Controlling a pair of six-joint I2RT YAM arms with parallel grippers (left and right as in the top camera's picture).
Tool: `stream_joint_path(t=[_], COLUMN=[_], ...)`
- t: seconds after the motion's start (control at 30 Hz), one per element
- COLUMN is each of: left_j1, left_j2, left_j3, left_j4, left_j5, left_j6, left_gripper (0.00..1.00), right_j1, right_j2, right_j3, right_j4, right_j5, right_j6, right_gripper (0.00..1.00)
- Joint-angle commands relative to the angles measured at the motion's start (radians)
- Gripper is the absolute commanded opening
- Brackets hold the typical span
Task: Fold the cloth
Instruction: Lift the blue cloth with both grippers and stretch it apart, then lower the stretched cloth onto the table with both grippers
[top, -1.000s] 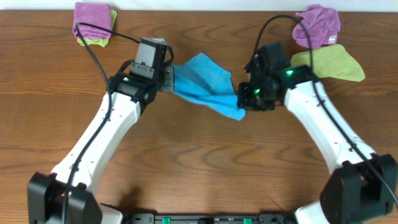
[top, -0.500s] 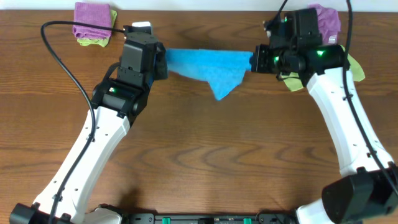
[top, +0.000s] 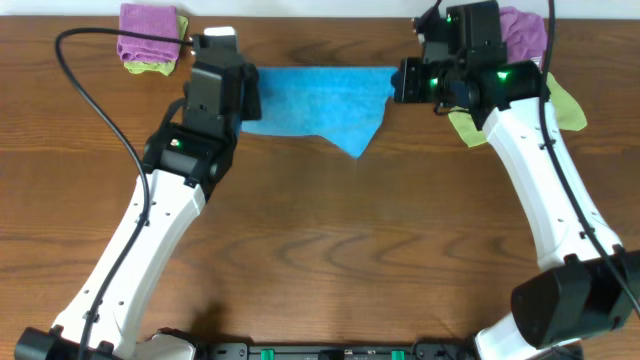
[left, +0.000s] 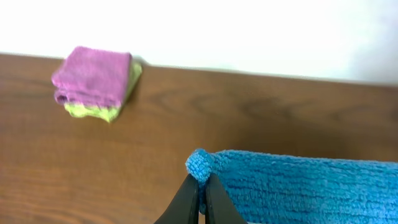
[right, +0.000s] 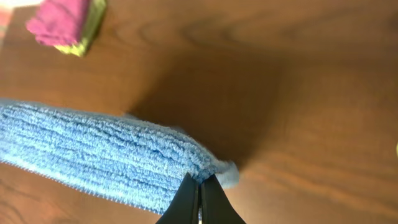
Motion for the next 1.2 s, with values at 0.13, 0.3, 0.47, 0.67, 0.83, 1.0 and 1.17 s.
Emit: stream_joint_path(t=[0.13, 0.3, 0.47, 0.67, 0.83, 1.0, 1.17], left_j1=[0.053, 0.053, 0.052, 0.053, 0.053, 0.053, 0.053], left_j2=[-0.002, -0.002, -0.002, -0.002, -0.002, -0.002, -0.002], left_j3=[0.006, 0.006, 0.006, 0.006, 0.006, 0.006, 0.006], left_j4=[0.064, -0.089, -0.32, -0.566, -0.687, -0.766, -0.796], left_j5=[0.087, 0.092, 0.108, 0.139, 0.226, 0.242, 0.241], left_j6=[0.086, 0.076, -0.015, -0.074, -0.077, -0.076, -0.077], left_gripper=[0.06, 0.05, 0.06, 0.06, 0.27, 0.5, 0.47], right_j1=[0.008, 0.032, 0.069, 0.099, 0.108, 0.108, 0.108], right_j2=[0.0, 0.0, 0.0, 0.0, 0.0, 0.0, 0.0], right_j3=[0.094, 0.094, 0.094, 0.094, 0.094, 0.094, 0.093], right_j4=[0.041, -0.132, -0.353, -0.542, -0.669, -0.684, -0.625], right_j5=[0.05, 0.074, 0.08, 0.085, 0.085, 0.135, 0.147], right_j6=[-0.035, -0.035, -0.036, -0.037, -0.078, -0.101, -0.109], right_gripper=[0.02, 0.02, 0.02, 0.02, 0.98, 0.99, 0.89])
